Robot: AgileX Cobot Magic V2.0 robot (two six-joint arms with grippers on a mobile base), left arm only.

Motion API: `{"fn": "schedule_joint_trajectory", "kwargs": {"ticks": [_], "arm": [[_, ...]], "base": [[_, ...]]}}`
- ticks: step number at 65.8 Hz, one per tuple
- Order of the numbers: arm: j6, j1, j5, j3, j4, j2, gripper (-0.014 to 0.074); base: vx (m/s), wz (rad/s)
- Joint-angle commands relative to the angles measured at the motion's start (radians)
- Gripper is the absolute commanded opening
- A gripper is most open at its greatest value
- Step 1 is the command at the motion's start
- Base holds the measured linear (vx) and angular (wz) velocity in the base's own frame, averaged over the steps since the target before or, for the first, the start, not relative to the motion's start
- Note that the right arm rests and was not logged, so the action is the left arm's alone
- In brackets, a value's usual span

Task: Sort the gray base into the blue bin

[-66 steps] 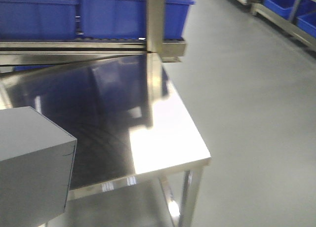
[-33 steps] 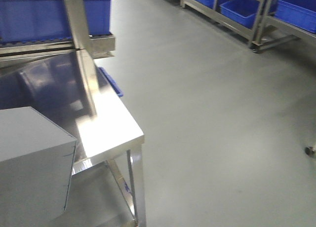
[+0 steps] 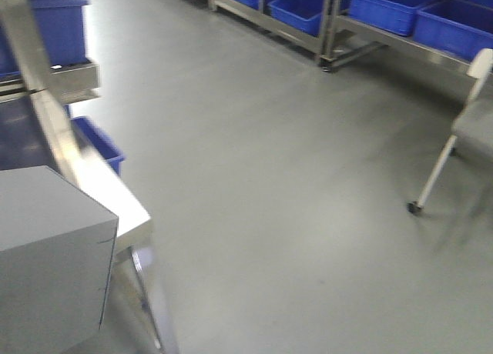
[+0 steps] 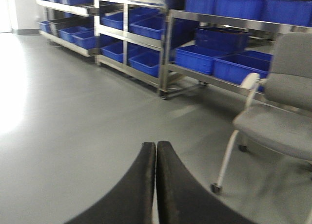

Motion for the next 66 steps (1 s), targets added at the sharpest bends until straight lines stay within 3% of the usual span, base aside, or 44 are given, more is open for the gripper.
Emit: {"fn": "schedule_joint_trajectory", "kwargs": {"ticks": [1,66], "arm": [[-0.008,-0.004,-0.088,-0.025,0.043,0.012,0.0003],[-0.008,-0.004,-0.088,-0.025,0.043,0.012,0.0003]], "base": [[0.09,-0.54],[0.15,-0.61]]}}
